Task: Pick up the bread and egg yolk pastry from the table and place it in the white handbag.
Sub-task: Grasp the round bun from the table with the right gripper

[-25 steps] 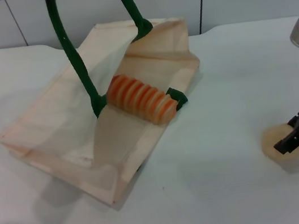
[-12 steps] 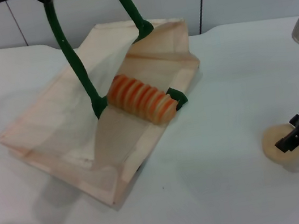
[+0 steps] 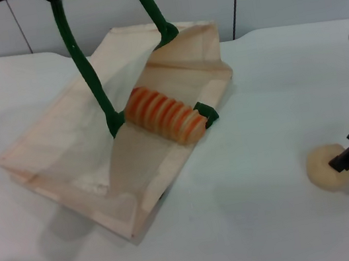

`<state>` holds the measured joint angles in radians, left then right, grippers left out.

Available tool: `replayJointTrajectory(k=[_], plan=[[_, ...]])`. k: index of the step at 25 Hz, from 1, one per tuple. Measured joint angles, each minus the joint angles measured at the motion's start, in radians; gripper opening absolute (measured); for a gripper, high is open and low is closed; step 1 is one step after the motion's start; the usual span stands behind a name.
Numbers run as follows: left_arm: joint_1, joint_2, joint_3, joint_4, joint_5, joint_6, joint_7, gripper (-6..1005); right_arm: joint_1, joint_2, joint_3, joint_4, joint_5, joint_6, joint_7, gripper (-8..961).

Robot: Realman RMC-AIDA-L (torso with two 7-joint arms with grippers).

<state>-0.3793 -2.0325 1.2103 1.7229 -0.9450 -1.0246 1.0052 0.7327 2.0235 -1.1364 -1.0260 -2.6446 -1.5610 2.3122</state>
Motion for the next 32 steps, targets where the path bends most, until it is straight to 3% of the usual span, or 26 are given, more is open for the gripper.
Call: replayJointTrajectory(k=[27,32], plan=[[-0.012,0.000,0.000,-0.005,0.000,0.000,-0.001,196,0.056,0.007,-0.031,0.104,0.043,0.002,-0.029,754],[-0.010,0.000,0.000,-0.005,0.000,0.000,0.000,197,0.054,0.007,-0.031,0.105,0.043,0.000,-0.029,694]])
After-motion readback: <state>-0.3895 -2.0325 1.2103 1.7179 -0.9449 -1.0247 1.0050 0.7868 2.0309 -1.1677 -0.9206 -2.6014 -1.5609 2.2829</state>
